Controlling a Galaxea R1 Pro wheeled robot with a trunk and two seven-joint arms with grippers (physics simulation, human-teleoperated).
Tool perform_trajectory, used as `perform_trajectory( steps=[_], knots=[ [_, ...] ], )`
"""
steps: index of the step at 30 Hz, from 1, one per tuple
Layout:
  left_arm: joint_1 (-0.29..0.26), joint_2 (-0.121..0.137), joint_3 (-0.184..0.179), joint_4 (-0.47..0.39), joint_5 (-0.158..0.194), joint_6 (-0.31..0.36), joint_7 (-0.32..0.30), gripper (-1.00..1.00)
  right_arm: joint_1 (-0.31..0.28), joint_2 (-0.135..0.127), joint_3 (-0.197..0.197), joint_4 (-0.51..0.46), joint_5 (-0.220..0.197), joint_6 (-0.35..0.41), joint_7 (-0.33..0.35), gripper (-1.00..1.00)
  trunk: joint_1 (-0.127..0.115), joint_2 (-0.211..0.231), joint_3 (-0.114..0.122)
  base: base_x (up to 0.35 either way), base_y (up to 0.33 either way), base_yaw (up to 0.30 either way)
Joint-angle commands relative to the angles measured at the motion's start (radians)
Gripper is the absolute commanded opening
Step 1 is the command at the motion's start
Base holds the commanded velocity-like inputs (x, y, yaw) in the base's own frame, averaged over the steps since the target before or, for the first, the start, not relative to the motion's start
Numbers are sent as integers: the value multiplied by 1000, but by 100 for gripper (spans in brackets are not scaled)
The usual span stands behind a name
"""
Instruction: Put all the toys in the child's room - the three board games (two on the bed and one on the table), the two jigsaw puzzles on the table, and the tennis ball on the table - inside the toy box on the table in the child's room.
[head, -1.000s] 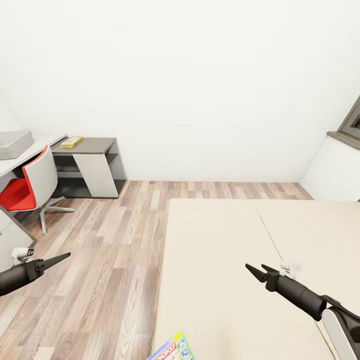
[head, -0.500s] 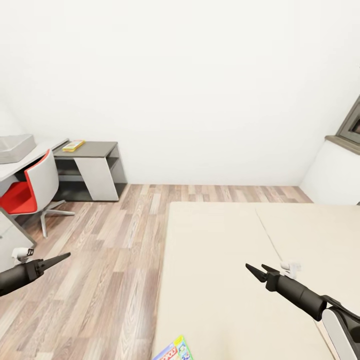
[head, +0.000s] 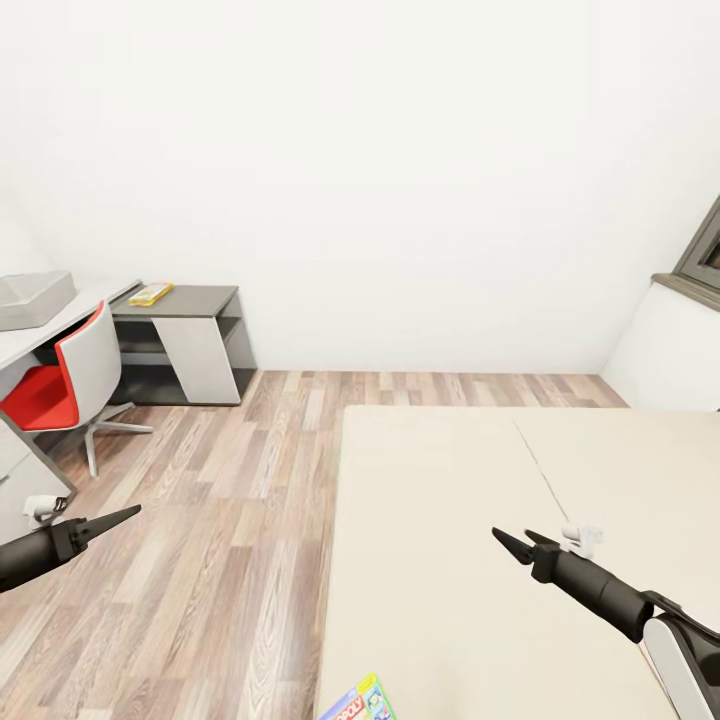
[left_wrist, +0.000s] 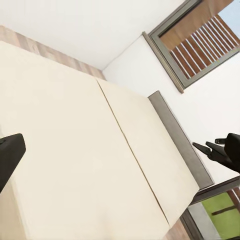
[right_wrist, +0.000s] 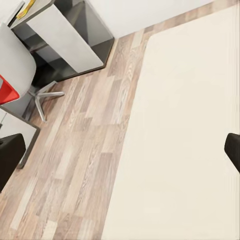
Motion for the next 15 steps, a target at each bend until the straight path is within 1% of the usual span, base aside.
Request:
perform_trajectory(
  steps=[1,12,15],
  knots=[
    [-1,0,0,0,1,11,-3,100,-1,0,-1,0,-7,8,-2,100,1,-2,-2,0,5,0],
    [-1,0,0,0,1,10,-3,100,-1,0,-1,0,-12,8,-12,100,1,-2,-2,0,3,0],
    [-1,1,0,0,1,10,-3,100,-1,0,-1,0,-13,8,-13,100,1,-2,-2,0,64,0]
  ],
)
